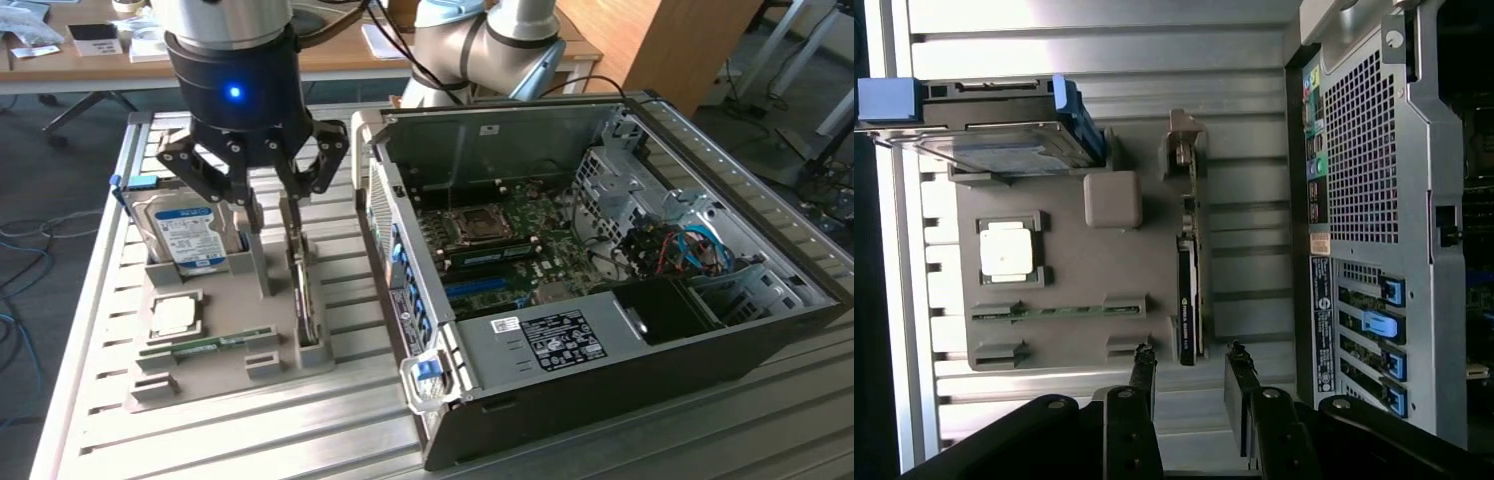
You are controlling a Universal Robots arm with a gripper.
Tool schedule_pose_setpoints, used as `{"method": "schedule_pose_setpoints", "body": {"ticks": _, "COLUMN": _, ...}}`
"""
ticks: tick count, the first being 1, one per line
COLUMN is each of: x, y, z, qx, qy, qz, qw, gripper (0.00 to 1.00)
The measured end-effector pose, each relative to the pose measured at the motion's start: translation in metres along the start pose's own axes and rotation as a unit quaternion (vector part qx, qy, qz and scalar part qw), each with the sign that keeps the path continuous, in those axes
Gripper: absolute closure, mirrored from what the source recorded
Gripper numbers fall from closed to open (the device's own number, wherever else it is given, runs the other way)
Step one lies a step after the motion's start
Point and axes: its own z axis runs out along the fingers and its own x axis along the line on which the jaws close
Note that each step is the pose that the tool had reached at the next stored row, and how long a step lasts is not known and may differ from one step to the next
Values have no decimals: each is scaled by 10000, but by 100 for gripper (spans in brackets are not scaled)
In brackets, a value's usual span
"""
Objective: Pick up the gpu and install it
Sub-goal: 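Pick up the gpu and move the gpu toward the slot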
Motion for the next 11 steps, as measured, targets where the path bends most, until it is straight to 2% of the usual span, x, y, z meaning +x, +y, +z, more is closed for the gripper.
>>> {"method": "schedule_pose_setpoints", "body": {"ticks": 7, "x": 3, "y": -6, "z": 125, "qx": 0, "qy": 0, "qz": 0, "qw": 10000, "gripper": 58}}
{"method": "schedule_pose_setpoints", "body": {"ticks": 11, "x": 4, "y": -7, "z": 163, "qx": 1, "qy": 0, "qz": 0, "qw": 10000, "gripper": 58}}
